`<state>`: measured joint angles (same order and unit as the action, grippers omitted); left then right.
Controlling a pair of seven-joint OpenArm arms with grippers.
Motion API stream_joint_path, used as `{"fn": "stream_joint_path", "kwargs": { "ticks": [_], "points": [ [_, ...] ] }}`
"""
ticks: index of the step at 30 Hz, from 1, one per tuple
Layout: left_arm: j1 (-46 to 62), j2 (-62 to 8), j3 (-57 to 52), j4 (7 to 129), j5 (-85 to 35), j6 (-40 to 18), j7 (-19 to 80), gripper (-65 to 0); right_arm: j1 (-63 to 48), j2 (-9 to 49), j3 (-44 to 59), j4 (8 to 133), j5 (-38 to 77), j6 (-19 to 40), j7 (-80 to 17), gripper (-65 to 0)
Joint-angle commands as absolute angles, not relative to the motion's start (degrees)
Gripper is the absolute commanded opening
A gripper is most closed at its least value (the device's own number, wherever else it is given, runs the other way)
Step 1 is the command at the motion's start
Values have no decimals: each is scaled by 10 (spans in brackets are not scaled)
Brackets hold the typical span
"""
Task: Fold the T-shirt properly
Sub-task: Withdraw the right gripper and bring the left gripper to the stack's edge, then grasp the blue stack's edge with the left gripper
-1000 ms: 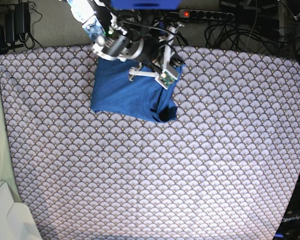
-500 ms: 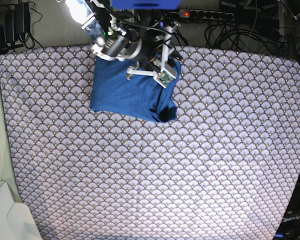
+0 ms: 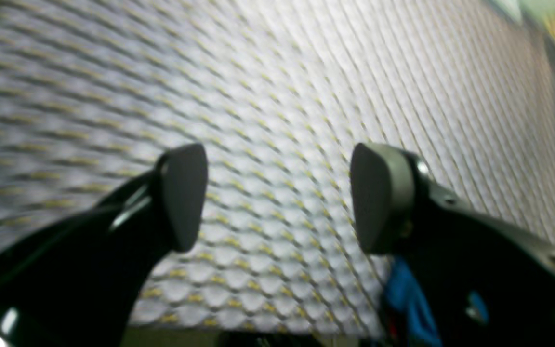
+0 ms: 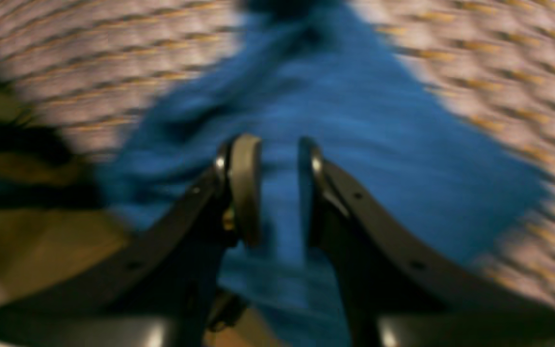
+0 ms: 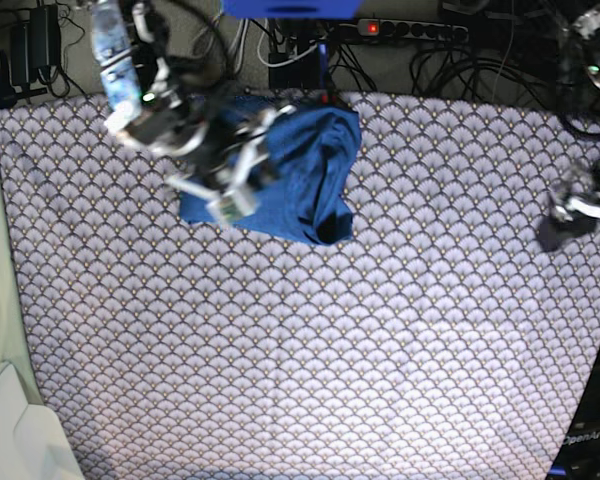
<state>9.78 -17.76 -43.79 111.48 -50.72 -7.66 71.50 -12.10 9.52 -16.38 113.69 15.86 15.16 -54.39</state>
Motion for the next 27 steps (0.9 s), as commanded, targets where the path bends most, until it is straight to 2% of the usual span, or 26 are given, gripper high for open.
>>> {"fn": "stream_joint_path", "kwargs": {
  "ticks": [1,8,15,20,24,27],
  "points": [
    [93,-182,-418,1120,-516,-83,701,-193,-113,94,-142,1149,165,155,-532,-535],
    [80,-144,-236,1116,-516,-100,694,-192,-116,109,13,1146,165,155,-537,-535],
    [29,-90,-63,1042,-449,-95,694,-195,-135,138,72,1144,165,156,-538,-534],
    [21,-60,-21,1005,-402,-100,693,-187,-138,151,95,1143,164,156,-538,-534],
    [21,-55,-19,979,-401,-100,690,-124,-138,153,95,1143,163,156,-538,-534],
    [21,-55,-17,955,-401,-100,654,-117,-138,153,95,1143,163,156,-538,-534]
  ]
}}
